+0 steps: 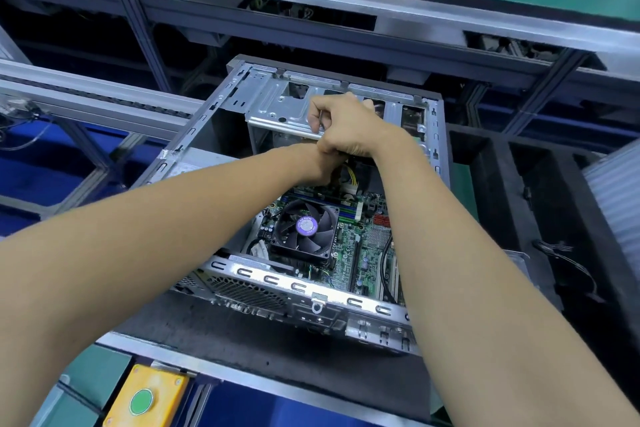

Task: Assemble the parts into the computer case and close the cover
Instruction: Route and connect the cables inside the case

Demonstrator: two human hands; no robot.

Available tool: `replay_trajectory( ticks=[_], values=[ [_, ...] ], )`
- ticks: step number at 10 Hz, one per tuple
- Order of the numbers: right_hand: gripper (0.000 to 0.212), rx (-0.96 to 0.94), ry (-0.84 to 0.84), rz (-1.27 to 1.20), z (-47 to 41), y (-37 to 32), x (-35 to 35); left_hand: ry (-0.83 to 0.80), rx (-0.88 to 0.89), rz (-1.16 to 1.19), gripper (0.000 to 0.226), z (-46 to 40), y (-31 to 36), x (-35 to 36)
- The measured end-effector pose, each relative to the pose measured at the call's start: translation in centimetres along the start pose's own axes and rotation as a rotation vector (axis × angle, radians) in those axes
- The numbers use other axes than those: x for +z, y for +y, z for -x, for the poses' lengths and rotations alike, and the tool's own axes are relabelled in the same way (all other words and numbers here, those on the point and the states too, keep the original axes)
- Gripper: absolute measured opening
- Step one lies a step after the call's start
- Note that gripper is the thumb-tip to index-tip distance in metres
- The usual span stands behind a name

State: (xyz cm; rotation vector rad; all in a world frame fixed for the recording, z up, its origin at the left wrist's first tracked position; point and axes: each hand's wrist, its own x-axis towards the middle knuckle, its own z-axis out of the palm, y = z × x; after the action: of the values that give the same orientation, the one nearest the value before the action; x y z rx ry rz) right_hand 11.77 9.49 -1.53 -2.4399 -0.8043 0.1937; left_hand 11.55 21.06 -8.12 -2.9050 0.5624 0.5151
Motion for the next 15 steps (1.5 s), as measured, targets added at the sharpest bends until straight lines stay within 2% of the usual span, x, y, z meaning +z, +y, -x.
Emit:
replay_trajectory(
  ticks=[1,2,3,4,6,7,8,9,11,13,14,15],
  values=[
    [0.030,0.000,0.015,-0.007,0.0,0.1,0.0,-0.038,-0.055,0.030,0.014,0.7,-0.1,-0.3],
    [0.030,0.023,0.001,0.001,0.1,0.0,-0.2,-0.122,-0.100,0.110,0.015,0.9,-1.3,-0.8],
    [0.030,0.044,-0.009,0.006,0.1,-0.3,-0.4,-0.197,-0.121,0.178,0.031,1.1,-2.0,-1.0],
    [0.031,0.054,-0.014,0.004,0.3,-0.8,-0.5,-0.202,-0.151,0.201,0.012,1.9,-1.3,-1.5],
    [0.033,0.069,-0.011,0.024,0.5,-1.5,-0.8,-0.201,-0.229,0.356,0.018,2.0,-1.2,-1.4],
    [0.029,0.084,-0.021,0.046,0.3,-1.7,-0.8,-0.187,-0.225,0.401,0.037,2.8,-0.1,-1.6],
    [0.028,0.099,-0.026,0.074,0.1,-1.5,-0.6,-0.183,-0.283,0.454,0.040,3.5,0.3,-1.7],
    [0.026,0.094,-0.027,0.113,0.0,-1.6,-0.4,-0.054,-0.433,0.875,0.041,3.4,0.5,-1.1],
    [0.027,0.092,-0.039,0.150,0.1,-2.0,-0.7,-0.111,-0.379,0.887,0.042,4.3,0.7,-1.7],
    [0.026,0.093,-0.043,0.175,0.1,-2.2,-0.7,-0.131,-0.361,0.753,0.045,4.9,0.4,-2.4],
    [0.026,0.099,-0.059,0.218,0.2,-2.4,-0.5,-0.187,-0.283,0.652,0.044,5.1,0.2,-3.0],
    [0.028,0.086,-0.064,0.337,0.4,-3.0,-0.4,-0.201,-0.179,0.686,0.056,6.6,0.4,-3.7]
  ],
)
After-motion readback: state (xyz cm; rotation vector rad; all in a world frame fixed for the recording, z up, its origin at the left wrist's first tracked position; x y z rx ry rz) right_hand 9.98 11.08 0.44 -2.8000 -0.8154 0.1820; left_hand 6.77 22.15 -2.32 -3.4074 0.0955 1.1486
